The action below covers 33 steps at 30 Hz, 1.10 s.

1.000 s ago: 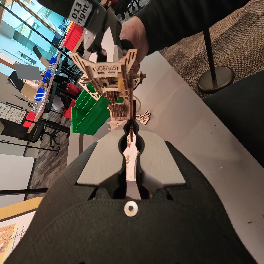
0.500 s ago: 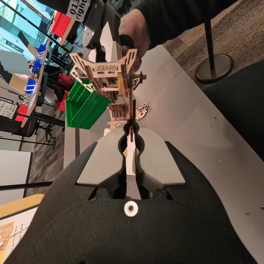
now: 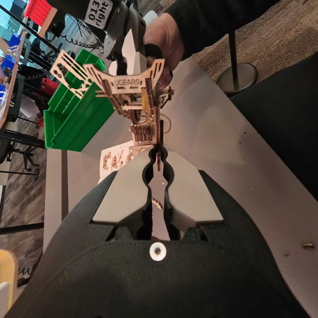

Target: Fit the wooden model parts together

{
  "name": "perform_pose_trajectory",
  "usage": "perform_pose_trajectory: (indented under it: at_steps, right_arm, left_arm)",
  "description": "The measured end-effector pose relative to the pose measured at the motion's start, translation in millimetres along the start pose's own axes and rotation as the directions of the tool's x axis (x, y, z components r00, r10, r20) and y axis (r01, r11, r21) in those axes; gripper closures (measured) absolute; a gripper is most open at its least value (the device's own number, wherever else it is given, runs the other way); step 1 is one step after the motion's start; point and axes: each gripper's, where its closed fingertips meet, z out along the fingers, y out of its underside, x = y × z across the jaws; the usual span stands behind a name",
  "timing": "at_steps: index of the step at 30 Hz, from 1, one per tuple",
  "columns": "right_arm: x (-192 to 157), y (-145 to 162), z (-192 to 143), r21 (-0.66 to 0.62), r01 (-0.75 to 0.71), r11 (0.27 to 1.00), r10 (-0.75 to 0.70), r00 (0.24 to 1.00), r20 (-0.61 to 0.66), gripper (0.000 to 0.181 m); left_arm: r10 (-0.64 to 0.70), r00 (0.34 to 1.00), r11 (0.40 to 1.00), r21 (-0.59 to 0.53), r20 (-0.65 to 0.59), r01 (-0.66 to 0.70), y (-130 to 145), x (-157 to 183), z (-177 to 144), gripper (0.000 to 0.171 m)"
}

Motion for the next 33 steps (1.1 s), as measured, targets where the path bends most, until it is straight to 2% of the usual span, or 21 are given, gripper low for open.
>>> perform_pose_trajectory:
  at_steps: [11,26,33]
  right_arm:
    - [22.2,37.6,1.5,0.007,-0.115,0.993,0.115,0.993,-0.026,0.166]
    - [36.9,45.3,4.6,-0.028,-0.212,0.977,0.209,0.975,-0.070,0.166]
    - [36.6,42.4,4.9,0.001,-0.237,0.971,0.237,0.970,-0.059,0.166]
  left_arm:
    - [-0.058,0.996,0.998,-0.015,-0.066,0.057,31.9,13.6,21.1,0.171]
    - [-0.084,0.996,0.996,0.001,-0.038,0.084,39.9,6.5,22.2,0.171]
    - [-0.063,0.998,0.998,-0.002,-0.012,0.063,38.3,5.7,20.2,0.171]
